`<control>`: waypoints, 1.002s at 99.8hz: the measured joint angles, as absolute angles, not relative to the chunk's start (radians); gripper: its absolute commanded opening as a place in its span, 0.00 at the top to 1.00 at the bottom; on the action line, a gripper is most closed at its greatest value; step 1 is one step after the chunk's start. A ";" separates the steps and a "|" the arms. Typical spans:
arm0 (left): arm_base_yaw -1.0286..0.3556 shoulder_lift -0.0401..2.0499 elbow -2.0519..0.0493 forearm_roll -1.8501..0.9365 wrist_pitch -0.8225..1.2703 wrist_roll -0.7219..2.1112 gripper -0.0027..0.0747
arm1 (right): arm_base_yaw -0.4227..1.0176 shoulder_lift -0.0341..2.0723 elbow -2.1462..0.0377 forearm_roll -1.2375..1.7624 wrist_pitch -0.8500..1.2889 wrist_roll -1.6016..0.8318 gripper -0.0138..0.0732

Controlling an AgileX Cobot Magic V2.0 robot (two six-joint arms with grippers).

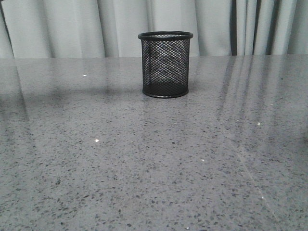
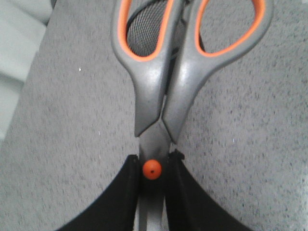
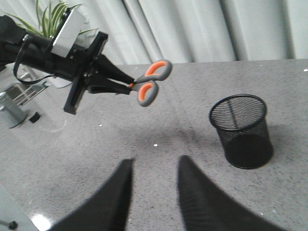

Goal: Put scissors into bucket

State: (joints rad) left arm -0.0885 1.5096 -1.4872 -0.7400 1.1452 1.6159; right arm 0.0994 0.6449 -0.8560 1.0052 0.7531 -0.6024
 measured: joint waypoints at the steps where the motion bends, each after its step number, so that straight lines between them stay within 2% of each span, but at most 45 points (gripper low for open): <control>1: -0.094 1.510 -1.489 -0.740 1.145 1.616 0.89 | 0.099 0.652 -0.860 1.008 0.757 -0.602 0.32; 9: -0.120 1.510 -1.511 -0.741 1.145 1.616 0.89 | 0.099 0.689 -0.900 1.050 0.770 -0.604 0.26; 24: -0.173 1.510 -1.530 -0.741 1.143 1.616 0.89 | 0.099 0.764 -0.968 1.179 0.808 -0.610 0.28; 44: -0.215 1.510 -1.531 -0.744 1.145 1.616 0.89 | 0.099 0.907 -1.077 1.352 0.964 -0.612 0.28; 100: -0.215 1.491 -1.545 -0.837 1.160 1.616 0.89 | 0.103 1.200 -1.194 1.390 1.122 -0.622 0.28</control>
